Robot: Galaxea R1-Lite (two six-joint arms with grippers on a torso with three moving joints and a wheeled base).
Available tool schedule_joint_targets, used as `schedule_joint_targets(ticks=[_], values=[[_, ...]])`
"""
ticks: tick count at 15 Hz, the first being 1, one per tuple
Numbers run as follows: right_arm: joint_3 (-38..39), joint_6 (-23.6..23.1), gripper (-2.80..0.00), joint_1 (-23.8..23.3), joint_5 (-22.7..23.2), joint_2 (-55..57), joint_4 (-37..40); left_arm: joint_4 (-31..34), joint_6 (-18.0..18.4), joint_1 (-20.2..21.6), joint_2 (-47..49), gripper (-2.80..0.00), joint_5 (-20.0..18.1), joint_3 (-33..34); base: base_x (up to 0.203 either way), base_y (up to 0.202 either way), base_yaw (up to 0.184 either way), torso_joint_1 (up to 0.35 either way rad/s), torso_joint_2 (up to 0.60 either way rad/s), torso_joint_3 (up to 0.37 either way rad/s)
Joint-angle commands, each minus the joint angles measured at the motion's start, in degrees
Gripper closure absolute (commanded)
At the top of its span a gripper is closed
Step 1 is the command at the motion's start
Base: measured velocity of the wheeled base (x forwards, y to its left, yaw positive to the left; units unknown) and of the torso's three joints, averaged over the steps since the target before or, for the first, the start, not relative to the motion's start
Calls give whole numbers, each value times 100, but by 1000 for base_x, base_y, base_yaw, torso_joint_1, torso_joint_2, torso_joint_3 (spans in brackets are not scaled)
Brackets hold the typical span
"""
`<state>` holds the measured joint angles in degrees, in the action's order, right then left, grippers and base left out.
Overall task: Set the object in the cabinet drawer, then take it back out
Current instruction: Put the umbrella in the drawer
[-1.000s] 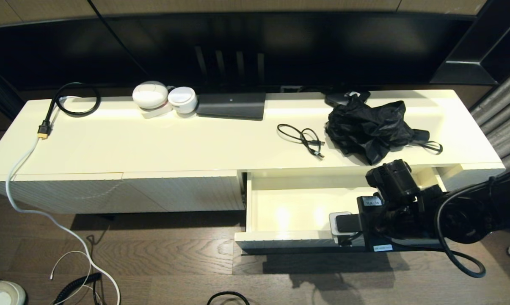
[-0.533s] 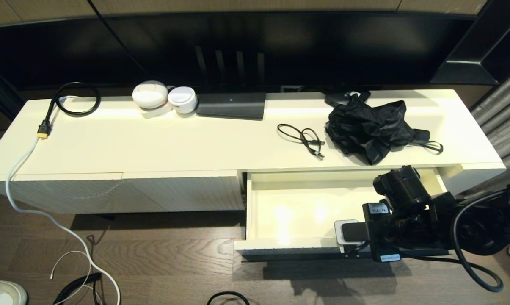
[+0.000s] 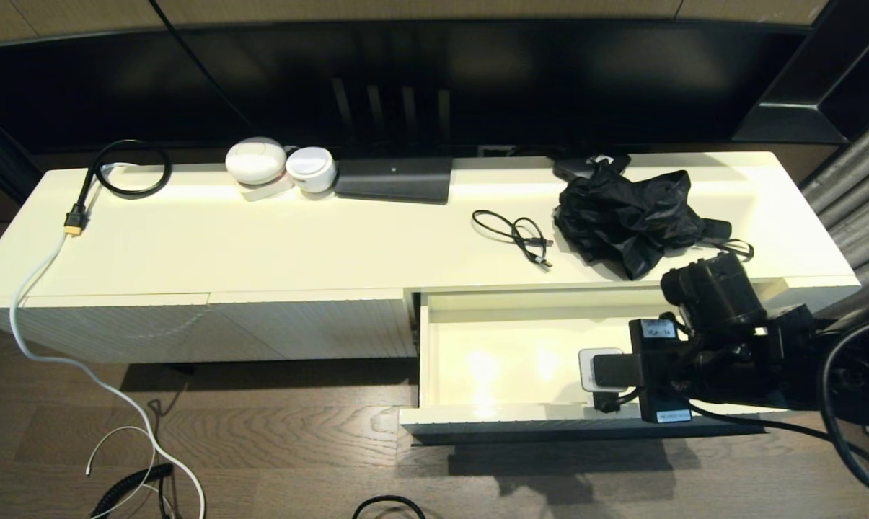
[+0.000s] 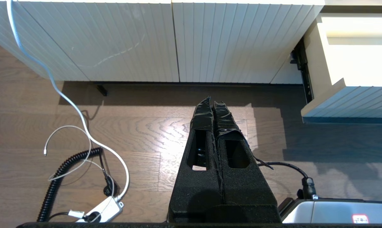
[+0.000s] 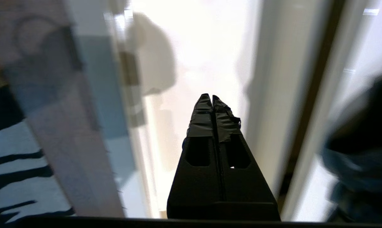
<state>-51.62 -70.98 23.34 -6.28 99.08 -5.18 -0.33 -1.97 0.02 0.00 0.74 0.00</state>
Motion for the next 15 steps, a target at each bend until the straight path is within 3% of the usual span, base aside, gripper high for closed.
schedule_joint_targets(ticks=[1,4,7,11,12,15], values=[[-251,-70,0,3,-155,-592,-43,-2,-5,6,0,0,5,1,0,0,0,0,0,0],[-513,-181,0,-80,-388,-1270,183,-2,-5,-2,0,0,5,0,0,0,0,0,0,0],[-881,-462,0,-597,-417,-1672,742,-2,-5,-2,0,0,5,9,0,0,0,0,0,0],[-999,-536,0,-1075,-354,-1673,882,-2,-5,6,0,0,5,0,0,0,0,0,0,0],[-975,-654,-280,-1142,-340,-1598,833,-2,-5,6,0,0,5,0,0,0,0,0,0,0],[-1112,-683,-280,-1174,-341,-1344,818,-2,-5,6,0,0,5,0,0,0,0,0,0,0]])
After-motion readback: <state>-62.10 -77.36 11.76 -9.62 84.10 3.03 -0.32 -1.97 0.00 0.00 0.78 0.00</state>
